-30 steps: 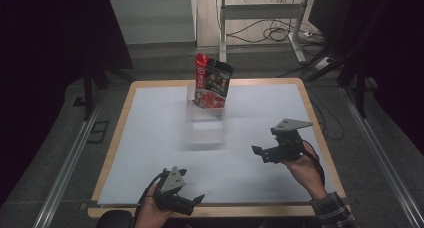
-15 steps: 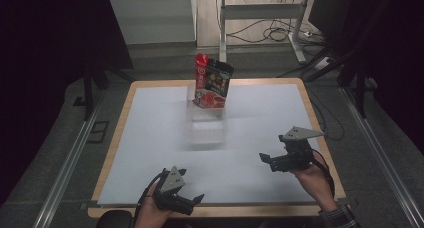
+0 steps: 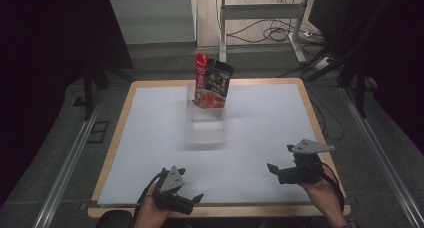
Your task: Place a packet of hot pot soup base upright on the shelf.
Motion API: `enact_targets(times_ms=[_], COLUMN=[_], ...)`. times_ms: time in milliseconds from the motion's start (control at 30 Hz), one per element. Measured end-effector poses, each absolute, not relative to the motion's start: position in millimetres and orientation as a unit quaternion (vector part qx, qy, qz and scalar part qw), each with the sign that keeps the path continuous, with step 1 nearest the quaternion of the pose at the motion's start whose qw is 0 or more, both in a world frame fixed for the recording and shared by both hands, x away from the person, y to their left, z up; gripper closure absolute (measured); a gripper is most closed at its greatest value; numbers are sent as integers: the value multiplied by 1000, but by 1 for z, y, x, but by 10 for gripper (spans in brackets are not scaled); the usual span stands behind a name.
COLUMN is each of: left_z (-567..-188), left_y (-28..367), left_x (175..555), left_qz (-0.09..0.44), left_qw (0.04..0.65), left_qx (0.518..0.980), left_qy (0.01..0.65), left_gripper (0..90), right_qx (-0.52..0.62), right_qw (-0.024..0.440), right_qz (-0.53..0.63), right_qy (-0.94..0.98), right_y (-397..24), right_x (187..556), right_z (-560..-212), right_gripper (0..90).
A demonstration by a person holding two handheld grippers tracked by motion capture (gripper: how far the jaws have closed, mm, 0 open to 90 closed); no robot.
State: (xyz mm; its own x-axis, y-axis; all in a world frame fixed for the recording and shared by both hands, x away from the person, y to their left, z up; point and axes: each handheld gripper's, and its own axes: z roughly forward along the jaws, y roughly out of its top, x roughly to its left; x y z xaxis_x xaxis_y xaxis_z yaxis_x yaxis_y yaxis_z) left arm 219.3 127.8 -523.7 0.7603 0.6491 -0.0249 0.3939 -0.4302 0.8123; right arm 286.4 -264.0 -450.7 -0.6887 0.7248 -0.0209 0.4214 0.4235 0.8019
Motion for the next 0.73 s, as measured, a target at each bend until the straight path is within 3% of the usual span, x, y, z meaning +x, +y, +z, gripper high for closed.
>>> enact_targets(times_ms=[733], left_z=[-525], left_y=[126], left_x=[221], left_qz=[153], left_qw=[425], left_qx=[837], left_qy=[310], left_gripper=[21], right_qx=[366], right_qw=[205], right_qz=[380], right_qy=[824], right_y=[-289], right_x=[267], right_z=[-487], right_gripper=[40])
